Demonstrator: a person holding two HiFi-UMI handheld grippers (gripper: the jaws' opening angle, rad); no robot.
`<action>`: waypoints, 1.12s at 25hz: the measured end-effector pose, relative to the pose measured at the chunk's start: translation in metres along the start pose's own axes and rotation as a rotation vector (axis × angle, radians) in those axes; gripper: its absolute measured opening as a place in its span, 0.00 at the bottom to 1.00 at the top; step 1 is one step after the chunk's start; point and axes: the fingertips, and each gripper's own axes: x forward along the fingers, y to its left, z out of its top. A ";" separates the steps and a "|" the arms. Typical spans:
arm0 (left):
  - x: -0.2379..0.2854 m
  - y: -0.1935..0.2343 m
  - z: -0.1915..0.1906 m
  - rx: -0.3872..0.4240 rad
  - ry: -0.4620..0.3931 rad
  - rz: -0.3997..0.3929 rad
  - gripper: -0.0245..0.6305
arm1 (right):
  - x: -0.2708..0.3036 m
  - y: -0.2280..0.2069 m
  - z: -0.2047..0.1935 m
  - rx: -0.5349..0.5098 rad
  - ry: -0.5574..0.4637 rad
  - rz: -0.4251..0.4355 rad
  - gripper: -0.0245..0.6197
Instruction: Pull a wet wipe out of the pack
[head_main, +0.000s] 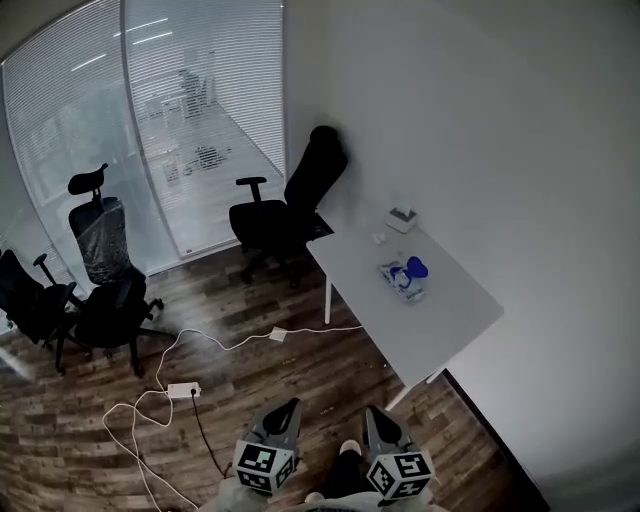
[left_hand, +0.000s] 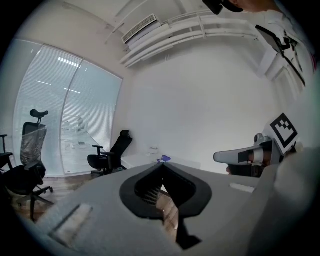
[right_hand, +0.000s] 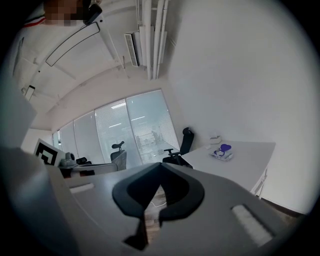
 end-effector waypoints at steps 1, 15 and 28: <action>0.004 0.003 -0.001 -0.003 0.005 0.001 0.04 | 0.007 -0.004 0.000 0.004 0.005 -0.008 0.05; 0.120 0.072 0.032 0.021 0.007 0.083 0.04 | 0.135 -0.065 0.047 0.008 -0.006 -0.002 0.05; 0.220 0.110 0.062 0.003 0.019 0.143 0.04 | 0.240 -0.113 0.090 0.011 0.035 0.053 0.05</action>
